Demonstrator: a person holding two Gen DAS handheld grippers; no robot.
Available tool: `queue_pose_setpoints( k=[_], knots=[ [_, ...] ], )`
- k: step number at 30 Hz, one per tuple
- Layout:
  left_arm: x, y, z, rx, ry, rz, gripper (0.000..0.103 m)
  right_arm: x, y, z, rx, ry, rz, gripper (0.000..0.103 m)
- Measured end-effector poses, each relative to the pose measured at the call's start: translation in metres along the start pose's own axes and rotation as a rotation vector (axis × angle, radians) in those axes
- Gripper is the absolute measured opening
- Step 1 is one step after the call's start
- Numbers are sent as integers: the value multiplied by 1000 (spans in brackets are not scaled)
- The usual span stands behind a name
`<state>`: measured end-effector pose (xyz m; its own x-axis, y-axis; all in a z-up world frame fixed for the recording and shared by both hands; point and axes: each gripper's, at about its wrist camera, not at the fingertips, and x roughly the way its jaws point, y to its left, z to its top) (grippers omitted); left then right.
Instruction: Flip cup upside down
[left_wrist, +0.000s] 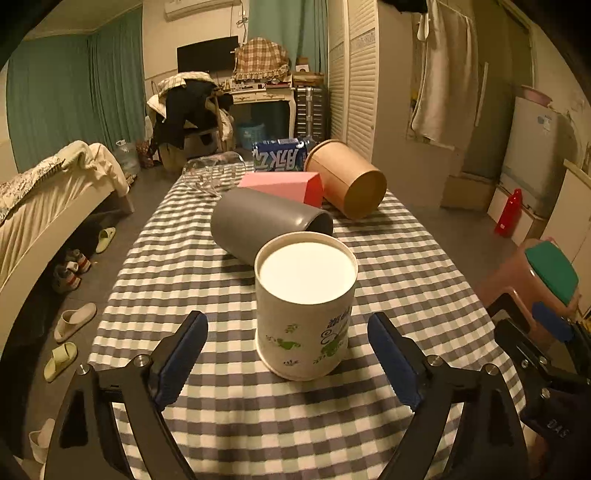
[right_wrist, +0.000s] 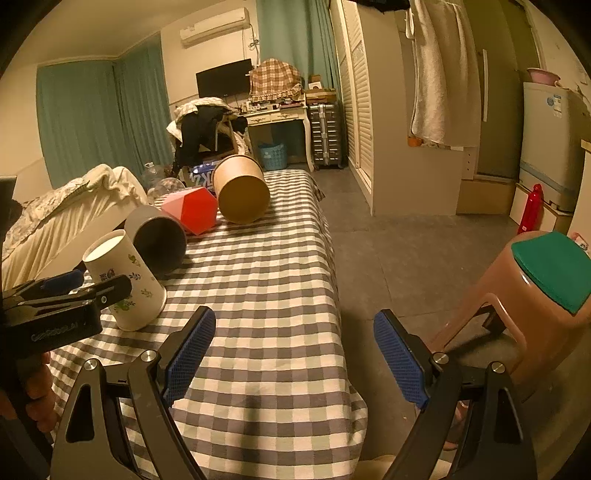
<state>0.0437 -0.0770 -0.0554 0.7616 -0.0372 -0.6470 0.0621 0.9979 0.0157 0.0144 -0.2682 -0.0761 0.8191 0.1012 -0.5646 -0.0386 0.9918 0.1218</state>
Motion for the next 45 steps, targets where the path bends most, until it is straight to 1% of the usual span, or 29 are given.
queue_pose_setpoints(
  k=[4, 5, 6, 11, 15, 20, 24, 27, 33, 40, 42, 45],
  knots=[
    [-27, 5, 2, 11, -63, 7, 92, -10, 9, 5, -22, -27, 11, 88],
    [-38, 7, 2, 10, -90, 13, 95, -13, 10, 7, -24, -32, 15, 88],
    [-47, 10, 4, 4, -116, 19, 97, -18, 13, 10, -27, -43, 23, 88],
    [-83, 27, 10, -43, -218, 44, 99, -41, 32, 28, -77, -94, 57, 88],
    [-102, 39, 7, -74, -278, 81, 103, -58, 48, 38, -117, -119, 74, 88],
    [-105, 45, -3, -95, -287, 102, 103, -66, 58, 36, -138, -123, 60, 88],
    [-98, 45, -14, -85, -271, 122, 103, -59, 64, 24, -142, -94, 57, 88],
    [-94, 46, -20, -84, -256, 124, 103, -52, 69, 15, -143, -67, 55, 88],
    [-91, 48, -23, -93, -251, 131, 103, -47, 70, 12, -148, -52, 33, 88],
    [-90, 54, -22, -115, -252, 133, 103, -44, 70, 14, -147, -48, 17, 92],
    [-89, 55, -22, -113, -247, 130, 103, -43, 70, 14, -148, -50, 11, 95],
    [-88, 56, -23, -114, -242, 126, 103, -42, 70, 16, -145, -59, -4, 100]
  ],
)
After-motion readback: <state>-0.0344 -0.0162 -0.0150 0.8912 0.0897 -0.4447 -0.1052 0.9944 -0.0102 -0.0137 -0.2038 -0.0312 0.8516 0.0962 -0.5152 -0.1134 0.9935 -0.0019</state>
